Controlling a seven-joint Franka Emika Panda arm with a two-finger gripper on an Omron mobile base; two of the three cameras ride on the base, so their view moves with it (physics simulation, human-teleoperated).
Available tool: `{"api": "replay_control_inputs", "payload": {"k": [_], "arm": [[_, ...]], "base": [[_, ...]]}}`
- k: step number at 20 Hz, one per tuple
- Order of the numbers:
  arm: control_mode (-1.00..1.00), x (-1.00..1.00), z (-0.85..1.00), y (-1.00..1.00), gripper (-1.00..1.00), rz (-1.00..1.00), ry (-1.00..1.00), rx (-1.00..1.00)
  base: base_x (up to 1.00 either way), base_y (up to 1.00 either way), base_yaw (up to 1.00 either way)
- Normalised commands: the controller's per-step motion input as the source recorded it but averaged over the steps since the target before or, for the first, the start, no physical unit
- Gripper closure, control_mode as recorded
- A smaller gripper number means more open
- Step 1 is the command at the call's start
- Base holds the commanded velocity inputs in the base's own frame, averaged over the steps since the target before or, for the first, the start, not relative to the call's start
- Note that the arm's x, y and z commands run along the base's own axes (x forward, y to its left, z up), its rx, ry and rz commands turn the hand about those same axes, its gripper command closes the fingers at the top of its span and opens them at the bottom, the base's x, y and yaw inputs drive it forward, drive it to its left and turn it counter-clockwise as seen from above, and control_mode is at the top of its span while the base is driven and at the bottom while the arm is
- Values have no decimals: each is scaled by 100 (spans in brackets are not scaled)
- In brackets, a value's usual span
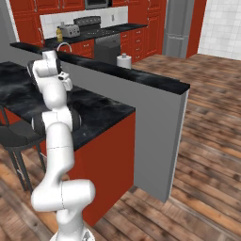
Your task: Move the drinks to the dining counter.
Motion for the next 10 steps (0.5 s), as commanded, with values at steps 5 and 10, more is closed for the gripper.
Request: {"api": "replay_control_inputs", "payload": {"k": [5,10], "arm": [[-100,0,-22,0,100,0,0,0],[-100,0,-24,0,100,0,0,0]], "base": [[0,0,0],[0,0,0]]}}
